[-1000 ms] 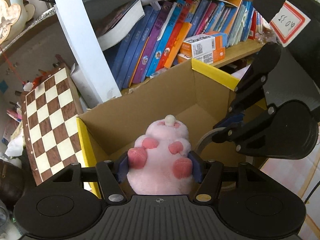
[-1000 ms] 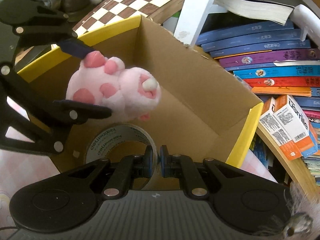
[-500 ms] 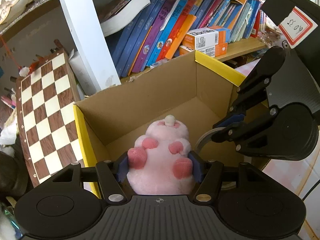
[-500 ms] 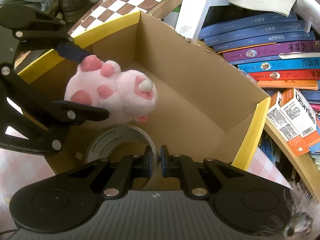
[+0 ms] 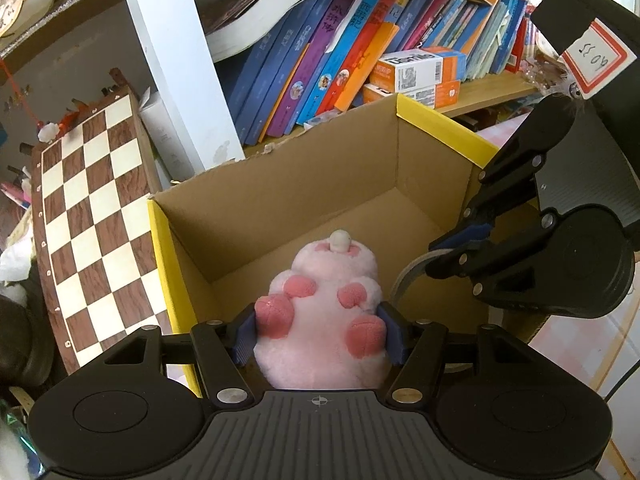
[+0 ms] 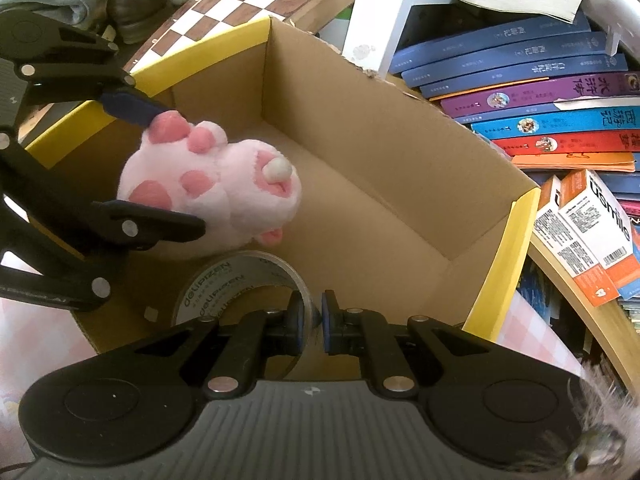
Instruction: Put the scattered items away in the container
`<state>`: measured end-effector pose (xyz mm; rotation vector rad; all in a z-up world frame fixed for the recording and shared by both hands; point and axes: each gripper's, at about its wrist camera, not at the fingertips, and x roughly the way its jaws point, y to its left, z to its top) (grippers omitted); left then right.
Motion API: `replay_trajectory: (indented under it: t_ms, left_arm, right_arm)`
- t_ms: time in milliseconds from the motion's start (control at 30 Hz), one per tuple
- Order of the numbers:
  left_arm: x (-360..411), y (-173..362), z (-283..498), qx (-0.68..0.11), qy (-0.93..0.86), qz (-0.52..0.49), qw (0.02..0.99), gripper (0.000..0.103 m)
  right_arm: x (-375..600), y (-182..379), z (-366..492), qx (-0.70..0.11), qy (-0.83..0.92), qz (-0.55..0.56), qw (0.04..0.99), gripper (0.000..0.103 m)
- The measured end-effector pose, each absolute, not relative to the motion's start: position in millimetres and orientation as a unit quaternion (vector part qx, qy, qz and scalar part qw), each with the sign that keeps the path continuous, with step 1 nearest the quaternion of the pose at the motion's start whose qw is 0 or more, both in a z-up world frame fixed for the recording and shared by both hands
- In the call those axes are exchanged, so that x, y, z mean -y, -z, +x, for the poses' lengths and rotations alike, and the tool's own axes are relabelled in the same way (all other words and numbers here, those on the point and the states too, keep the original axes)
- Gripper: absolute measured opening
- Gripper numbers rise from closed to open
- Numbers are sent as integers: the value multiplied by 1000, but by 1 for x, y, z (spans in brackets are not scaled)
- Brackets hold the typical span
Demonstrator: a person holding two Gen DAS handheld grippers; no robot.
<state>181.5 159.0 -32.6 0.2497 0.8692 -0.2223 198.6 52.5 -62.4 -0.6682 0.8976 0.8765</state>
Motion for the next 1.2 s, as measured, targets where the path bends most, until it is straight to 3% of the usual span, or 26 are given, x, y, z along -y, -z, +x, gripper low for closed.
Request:
replay_trajectory:
  t_ms: [867, 1200]
  left_arm:
    - [-159, 23, 172, -419, 98, 126, 894, 72]
    - [-156, 3, 159, -397, 87, 132, 904, 74]
  right_arm:
    - [-48, 51, 190, -407, -396, -304, 765, 10]
    - [-33, 31, 178, -390, -384, -292, 784, 15]
